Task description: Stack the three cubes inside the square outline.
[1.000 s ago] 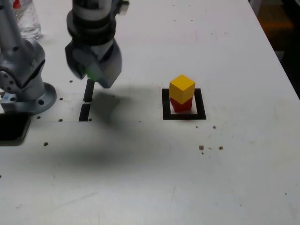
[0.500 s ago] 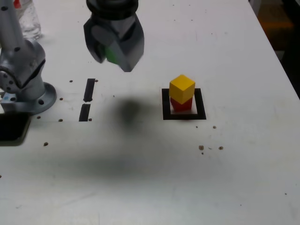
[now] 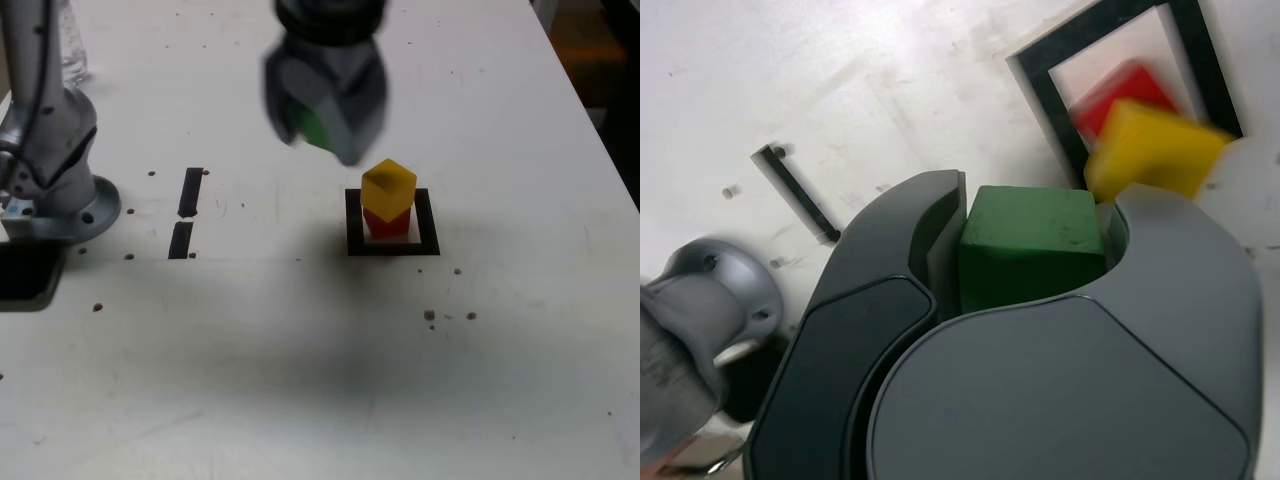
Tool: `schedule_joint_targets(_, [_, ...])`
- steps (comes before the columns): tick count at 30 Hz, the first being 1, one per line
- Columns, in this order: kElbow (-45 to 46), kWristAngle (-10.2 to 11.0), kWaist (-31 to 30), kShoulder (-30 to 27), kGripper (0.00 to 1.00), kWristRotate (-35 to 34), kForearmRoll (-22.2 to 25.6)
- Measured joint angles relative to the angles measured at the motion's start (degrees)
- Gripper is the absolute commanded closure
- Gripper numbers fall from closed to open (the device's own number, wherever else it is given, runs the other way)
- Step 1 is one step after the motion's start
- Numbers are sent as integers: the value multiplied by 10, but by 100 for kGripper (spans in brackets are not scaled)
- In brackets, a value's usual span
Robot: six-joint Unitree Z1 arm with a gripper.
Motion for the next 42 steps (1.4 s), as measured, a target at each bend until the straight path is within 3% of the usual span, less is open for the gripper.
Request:
schedule_joint_targets(13, [-57,-1,0,40,74,20,-16])
schedule_joint_targets(35, [-45,13,7,62,73,20,-56])
schedule_joint_targets(42, [-33,13,9,66,61,20,-65])
